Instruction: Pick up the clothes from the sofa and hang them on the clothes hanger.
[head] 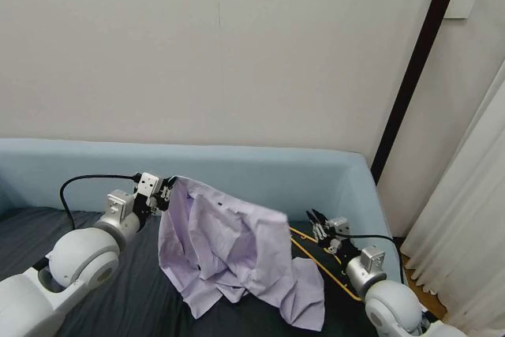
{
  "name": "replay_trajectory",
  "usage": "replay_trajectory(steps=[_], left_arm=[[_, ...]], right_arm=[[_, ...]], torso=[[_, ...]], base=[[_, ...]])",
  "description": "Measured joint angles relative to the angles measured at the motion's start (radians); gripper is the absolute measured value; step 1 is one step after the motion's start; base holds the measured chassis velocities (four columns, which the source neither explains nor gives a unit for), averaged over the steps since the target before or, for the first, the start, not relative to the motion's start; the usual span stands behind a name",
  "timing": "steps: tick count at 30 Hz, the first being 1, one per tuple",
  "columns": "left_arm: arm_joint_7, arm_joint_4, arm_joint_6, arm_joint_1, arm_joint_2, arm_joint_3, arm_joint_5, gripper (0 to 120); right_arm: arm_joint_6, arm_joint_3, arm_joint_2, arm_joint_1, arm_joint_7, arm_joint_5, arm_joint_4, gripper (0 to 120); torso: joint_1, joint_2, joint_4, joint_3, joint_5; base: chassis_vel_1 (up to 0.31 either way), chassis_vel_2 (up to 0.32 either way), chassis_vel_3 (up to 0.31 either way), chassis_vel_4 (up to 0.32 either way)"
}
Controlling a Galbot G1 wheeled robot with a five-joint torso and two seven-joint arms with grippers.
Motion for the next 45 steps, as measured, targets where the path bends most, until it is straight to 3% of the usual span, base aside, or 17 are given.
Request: replay_trajectory(steps=[4,9,11,14,18,27,35,43,45], left_arm=[[0.002,0.010,-0.003,-0.011,-0.002,0.012,0.004,0],[0.007,0.013,-0.010,-0.019,0.009,0.017,0.004,0],[0.008,0.013,-0.021,-0.015,0.012,0.016,0.005,0],[0.008,0.012,-0.028,-0.011,0.013,0.015,0.008,0],[0.002,0.008,-0.058,-0.003,0.020,0.013,0.026,0],[-0.013,-0.001,-0.065,0.004,0.024,0.003,0.027,0],[-0.018,0.000,-0.069,0.004,0.019,0.003,0.030,0],[-0.020,0.002,-0.072,0.006,0.004,0.008,0.037,0],[-0.021,0.006,-0.073,0.007,-0.002,0.011,0.044,0]], right_arm=[[-0.113,0.013,-0.013,-0.008,0.031,0.076,-0.040,50],[-0.152,0.016,0.008,0.041,-0.150,0.015,-0.226,67],[-0.151,0.006,0.053,0.103,-0.266,-0.113,-0.384,77],[-0.178,-0.004,0.079,0.135,-0.272,-0.145,-0.444,83],[-0.246,-0.015,0.184,0.259,-0.293,-0.226,-0.629,99],[-0.287,0.020,0.264,0.366,-0.349,-0.375,-0.873,100],[-0.276,0.057,0.303,0.399,-0.389,-0.388,-0.996,100],[-0.254,0.072,0.306,0.410,-0.426,-0.396,-1.046,78],[-0.262,0.078,0.308,0.412,-0.434,-0.377,-1.052,63]], torso=[[0.000,0.000,0.0000,0.000,0.0000],[0.000,0.000,0.0003,0.000,0.0000],[0.000,0.000,0.0003,0.000,0.0001],[0.000,0.000,0.0003,0.000,0.0000],[0.000,0.000,0.0008,0.000,-0.0002],[0.000,0.000,0.0001,0.000,-0.0002],[0.000,0.000,0.0006,0.000,0.0002],[0.000,0.000,0.0001,0.000,0.0000],[0.000,0.000,0.0001,0.000,-0.0002]], base=[[0.000,0.000,0.000,0.000],[0.000,0.000,0.000,0.000],[0.000,0.000,0.000,0.000],[0.000,0.000,0.000,0.000],[0.000,0.000,0.000,0.000],[0.000,0.000,0.000,0.000],[0.000,0.000,0.000,0.000],[0.000,0.000,0.000,0.000],[0.000,0.000,0.000,0.000]])
